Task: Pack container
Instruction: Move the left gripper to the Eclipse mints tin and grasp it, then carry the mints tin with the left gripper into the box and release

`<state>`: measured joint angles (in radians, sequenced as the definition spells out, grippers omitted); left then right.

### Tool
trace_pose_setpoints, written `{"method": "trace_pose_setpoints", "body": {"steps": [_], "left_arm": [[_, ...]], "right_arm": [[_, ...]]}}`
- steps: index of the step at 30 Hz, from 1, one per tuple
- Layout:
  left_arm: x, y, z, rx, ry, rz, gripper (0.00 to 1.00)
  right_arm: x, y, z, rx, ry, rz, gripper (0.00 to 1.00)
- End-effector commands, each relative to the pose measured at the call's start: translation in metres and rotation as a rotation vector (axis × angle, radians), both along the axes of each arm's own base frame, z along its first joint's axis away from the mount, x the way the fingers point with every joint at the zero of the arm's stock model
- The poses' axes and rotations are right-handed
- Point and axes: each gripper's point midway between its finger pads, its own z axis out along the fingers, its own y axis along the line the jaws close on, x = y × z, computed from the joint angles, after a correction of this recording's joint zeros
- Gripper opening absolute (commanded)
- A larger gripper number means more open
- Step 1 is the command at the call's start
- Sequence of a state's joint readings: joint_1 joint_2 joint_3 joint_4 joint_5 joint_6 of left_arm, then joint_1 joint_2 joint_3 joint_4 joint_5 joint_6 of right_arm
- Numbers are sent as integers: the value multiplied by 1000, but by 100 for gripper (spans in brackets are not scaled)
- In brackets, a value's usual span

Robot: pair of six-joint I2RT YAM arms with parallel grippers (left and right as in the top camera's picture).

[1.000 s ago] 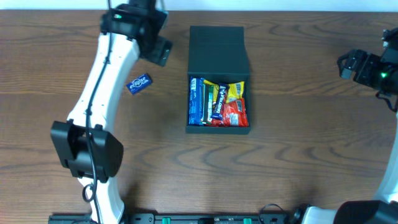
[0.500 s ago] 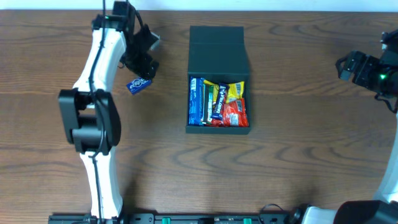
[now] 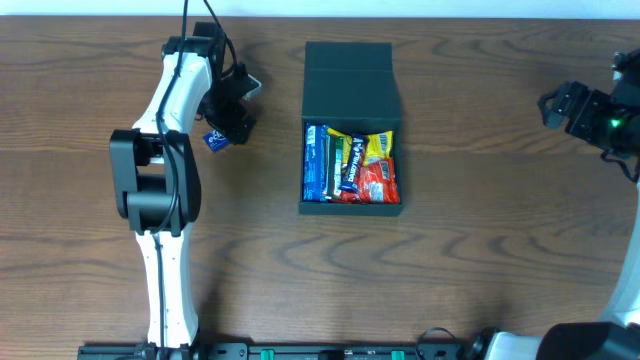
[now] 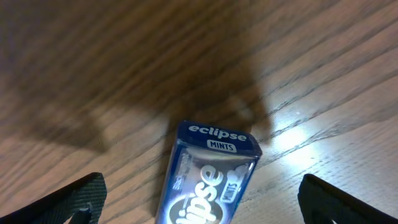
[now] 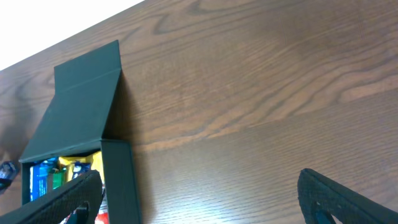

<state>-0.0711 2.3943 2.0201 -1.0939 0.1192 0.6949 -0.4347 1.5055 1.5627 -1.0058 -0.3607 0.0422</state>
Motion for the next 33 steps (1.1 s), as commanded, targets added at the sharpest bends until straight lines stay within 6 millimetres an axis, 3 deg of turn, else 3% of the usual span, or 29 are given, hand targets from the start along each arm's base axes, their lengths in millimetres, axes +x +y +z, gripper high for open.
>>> {"method": "trace_pose_setpoints", "body": {"steps": [1,7,23,33], "left_arm": [[-7,4,-18,21,50,-15,89],[-8,4,-18,22,50,-15,73],[-8,5,-18,26,51,4,48],[-6,3,-17,27,51,137,30]], "right_arm": [[-1,2,10,12,-25,-7,99],[-1,2,10,15,-27,-13,99],[0,2,11,13,-31,-13,99],[0,1,11,13,-32,-13,99]]}}
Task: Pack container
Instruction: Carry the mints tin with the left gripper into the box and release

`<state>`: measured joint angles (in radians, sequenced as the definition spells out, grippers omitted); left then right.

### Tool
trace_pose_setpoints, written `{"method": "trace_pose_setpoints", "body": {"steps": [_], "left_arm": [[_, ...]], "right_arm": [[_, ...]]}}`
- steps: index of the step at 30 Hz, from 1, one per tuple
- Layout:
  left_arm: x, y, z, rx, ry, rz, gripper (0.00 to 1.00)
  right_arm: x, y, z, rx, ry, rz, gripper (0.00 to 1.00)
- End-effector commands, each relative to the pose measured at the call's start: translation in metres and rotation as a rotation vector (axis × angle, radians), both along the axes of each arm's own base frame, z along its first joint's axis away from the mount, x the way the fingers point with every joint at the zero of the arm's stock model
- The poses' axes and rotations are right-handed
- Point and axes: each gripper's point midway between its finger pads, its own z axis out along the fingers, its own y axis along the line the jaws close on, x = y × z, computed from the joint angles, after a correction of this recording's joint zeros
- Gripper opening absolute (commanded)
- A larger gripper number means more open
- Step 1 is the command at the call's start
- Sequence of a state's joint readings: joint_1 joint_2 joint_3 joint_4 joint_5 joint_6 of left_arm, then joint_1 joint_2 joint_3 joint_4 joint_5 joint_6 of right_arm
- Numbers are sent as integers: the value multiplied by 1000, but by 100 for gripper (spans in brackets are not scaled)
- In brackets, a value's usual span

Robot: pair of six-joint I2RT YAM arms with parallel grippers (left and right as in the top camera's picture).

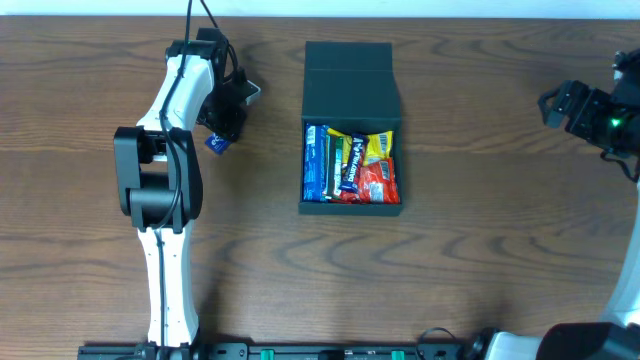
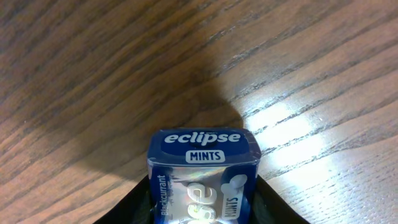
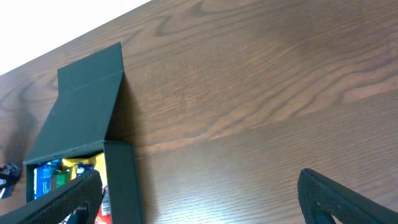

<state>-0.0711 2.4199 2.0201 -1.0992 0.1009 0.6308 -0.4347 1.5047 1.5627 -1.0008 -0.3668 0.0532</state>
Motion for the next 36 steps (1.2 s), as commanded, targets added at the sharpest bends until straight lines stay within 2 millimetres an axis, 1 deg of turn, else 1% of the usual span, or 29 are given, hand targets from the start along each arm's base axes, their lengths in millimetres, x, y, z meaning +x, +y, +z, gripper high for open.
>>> {"method": "trace_pose_setpoints", "body": {"steps": [1,2,3,5,7,8,9,10,12,14,15,16,18,20,22,24,27,31,34,36], "left_arm": [[0,-1,-4,5,13,117,27],[3,-4,0,-1,6,176,24],[6,-7,4,-3,-3,219,19],[13,-16,18,-9,-29,287,6],[21,-28,38,-22,-65,338,6],[30,-43,63,-42,-108,379,6],[34,-52,74,-54,-130,395,6],[39,-67,91,-83,-163,409,6],[45,-104,123,-165,-220,398,6],[47,-139,147,-215,-274,394,6],[43,-159,155,-233,-293,377,6],[37,-179,158,-246,-294,360,6],[15,-216,155,-258,-258,339,6],[-5,-242,148,-257,-221,305,6],[-27,-270,141,-254,-189,249,6],[-45,-291,138,-260,-165,202,6],[-66,-307,133,-248,-128,194,6],[-93,-313,117,-196,-57,212,6],[-111,-319,106,-168,-9,215,6],[-119,-321,101,-157,13,236,6]], "right_arm": [[-1,1,10,3,-27,-8,99],[0,0,10,2,-31,-9,99],[1,0,11,7,-34,-17,99],[2,-1,12,10,-42,-26,99],[4,-2,14,6,-51,-26,99],[5,-3,15,2,-59,-25,99],[6,-3,16,0,-62,-25,99],[7,-3,16,-1,-65,-26,99],[7,-4,17,-3,-68,-25,99],[7,-4,16,-6,-66,-29,99],[6,-5,16,-8,-65,-32,99],[6,-6,16,-8,-65,-34,99],[5,-9,16,-8,-65,-42,99],[4,-14,16,-11,-65,-55,99],[2,-23,17,-13,-68,-79,99],[-1,-33,18,-16,-72,-106,99],[-6,-49,19,-21,-78,-145,99],[-11,-62,19,-23,-79,-182,99],[-13,-65,19,-24,-79,-190,99],[-13,-65,19,-24,-79,-190,99]]}}
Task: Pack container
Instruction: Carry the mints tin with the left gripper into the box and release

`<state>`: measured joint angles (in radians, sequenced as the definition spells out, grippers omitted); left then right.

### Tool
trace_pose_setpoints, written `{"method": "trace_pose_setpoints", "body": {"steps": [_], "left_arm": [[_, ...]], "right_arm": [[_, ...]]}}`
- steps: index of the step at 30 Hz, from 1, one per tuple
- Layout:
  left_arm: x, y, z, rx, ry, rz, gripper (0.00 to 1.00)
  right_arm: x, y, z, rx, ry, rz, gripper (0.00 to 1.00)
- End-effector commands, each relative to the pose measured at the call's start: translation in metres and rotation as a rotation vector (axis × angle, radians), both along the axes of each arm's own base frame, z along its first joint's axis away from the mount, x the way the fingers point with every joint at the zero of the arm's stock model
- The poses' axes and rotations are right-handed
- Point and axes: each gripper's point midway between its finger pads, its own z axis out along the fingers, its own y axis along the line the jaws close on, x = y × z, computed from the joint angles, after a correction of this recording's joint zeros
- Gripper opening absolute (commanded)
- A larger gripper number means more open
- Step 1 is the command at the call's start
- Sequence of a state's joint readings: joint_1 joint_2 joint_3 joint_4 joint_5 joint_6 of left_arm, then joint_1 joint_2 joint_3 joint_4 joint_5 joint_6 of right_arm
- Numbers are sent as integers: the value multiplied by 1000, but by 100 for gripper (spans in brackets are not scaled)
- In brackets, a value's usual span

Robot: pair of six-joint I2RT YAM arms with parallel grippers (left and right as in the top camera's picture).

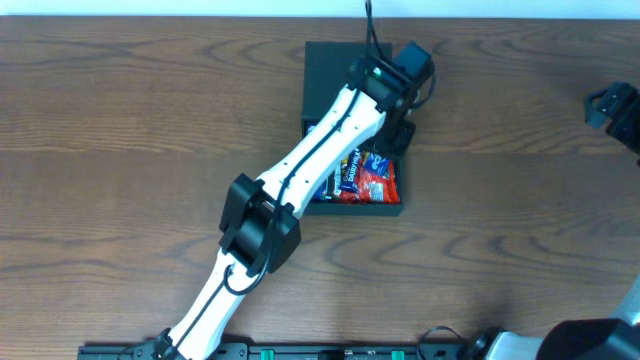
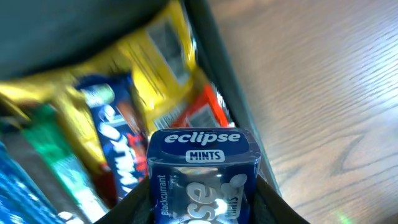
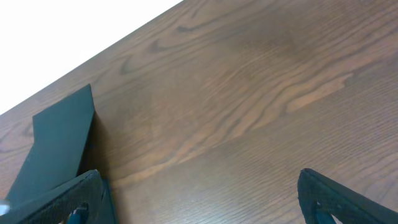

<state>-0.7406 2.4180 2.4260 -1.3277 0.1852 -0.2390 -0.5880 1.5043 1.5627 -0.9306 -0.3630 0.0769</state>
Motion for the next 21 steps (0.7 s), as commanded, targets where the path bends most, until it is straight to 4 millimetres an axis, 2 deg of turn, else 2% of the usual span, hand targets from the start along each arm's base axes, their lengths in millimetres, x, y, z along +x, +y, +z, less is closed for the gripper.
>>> {"method": "trace_pose_setpoints", "body": {"steps": [1,9,14,17,18,19,21], "left_arm": [[-14,-7,-7,6,48,52,6],[-21,-1,-21,41,103,167,6],[-23,2,-26,53,119,182,7],[-23,2,-26,53,119,183,36],[-22,3,-26,52,119,185,62],[-21,4,-26,52,119,188,70],[-19,6,-25,45,128,195,75]], "right_arm": [[-3,-2,9,-4,-20,-17,99],[-3,0,8,6,-20,-10,99],[-4,1,7,11,-13,-10,99],[-6,2,6,16,-5,-10,99],[-6,2,5,18,-3,-10,99],[-6,2,5,19,-2,-10,99],[-7,3,5,21,1,-10,99]]}}
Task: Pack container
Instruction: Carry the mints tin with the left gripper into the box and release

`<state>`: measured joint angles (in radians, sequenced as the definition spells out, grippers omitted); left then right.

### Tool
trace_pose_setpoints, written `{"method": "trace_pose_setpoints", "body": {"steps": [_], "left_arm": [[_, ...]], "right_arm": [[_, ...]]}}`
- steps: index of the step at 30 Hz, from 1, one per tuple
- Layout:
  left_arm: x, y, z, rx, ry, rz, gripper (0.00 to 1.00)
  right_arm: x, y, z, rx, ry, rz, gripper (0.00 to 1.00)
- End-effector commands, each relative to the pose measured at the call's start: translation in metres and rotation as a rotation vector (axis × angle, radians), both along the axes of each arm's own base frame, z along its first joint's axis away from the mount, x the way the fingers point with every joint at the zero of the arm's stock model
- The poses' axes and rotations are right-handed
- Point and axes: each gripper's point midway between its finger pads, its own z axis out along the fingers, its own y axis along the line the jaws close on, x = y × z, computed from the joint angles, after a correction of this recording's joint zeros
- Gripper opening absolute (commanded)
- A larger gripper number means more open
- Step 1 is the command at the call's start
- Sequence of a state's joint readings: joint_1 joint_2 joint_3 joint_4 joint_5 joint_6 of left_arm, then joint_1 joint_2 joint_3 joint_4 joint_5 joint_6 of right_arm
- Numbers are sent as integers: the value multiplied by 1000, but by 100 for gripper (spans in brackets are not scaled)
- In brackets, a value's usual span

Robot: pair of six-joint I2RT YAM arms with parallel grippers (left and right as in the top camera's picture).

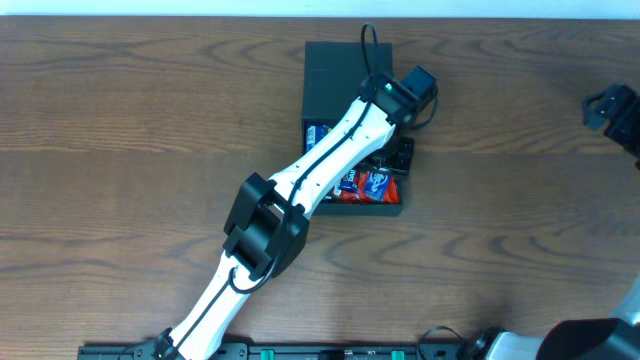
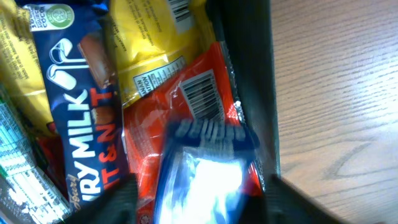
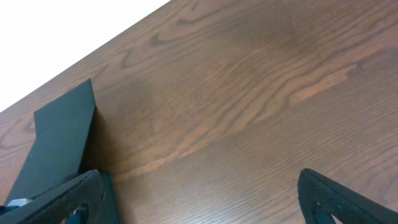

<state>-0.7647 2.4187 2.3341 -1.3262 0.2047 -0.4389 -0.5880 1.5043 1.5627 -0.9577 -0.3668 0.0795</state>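
Observation:
The dark green box [image 1: 352, 209] lies open at the table's middle, its lid [image 1: 348, 68] folded back, filled with sweet packets. A blue Eclipse mints pack [image 2: 205, 174], blurred, lies on a red packet [image 2: 208, 93] at the box's right wall; overhead it shows as the blue pack [image 1: 376, 182]. My left gripper [image 2: 199, 208] is open right over it, a gap on each side, and overhead the left gripper [image 1: 399, 157] hangs above the box's right side. My right gripper [image 3: 199, 202] is open over bare wood.
In the box lie a yellow packet [image 2: 155, 43] and a blue Dairy Milk bar [image 2: 74, 124]. The right arm [image 1: 610, 105] stays at the table's far right edge. The box lid [image 3: 59, 143] shows at the right wrist view's left.
My left gripper has opened and the mints pack has left it, now lying on the red packet inside the box. The gripper sits lower and nearer the box's front. The right arm barely moved.
My left gripper was open over the mints pack on the wood left of the box. Then it was shut on the pack there. Then it held the pack above the box's right side, and now the pack lies in the box, released.

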Motion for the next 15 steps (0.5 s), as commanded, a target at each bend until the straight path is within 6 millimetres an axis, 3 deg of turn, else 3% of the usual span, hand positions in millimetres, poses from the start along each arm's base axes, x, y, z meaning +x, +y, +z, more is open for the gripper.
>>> {"method": "trace_pose_setpoints", "body": {"steps": [1,3,5,9,12,15], "left_arm": [[5,5,0,-12,18,26,80],[7,7,1,-25,30,33,86],[10,10,2,-42,42,39,84],[23,15,11,-102,53,67,75],[45,23,28,-155,19,107,67],[72,34,50,-203,-58,116,53]], "right_arm": [[-3,0,8,2,-18,-11,99],[-3,0,8,3,-17,-11,99],[-3,0,8,3,-17,-10,99],[1,9,9,23,-31,22,99],[8,22,7,47,-39,67,99],[17,34,-4,60,-19,105,89]]}}
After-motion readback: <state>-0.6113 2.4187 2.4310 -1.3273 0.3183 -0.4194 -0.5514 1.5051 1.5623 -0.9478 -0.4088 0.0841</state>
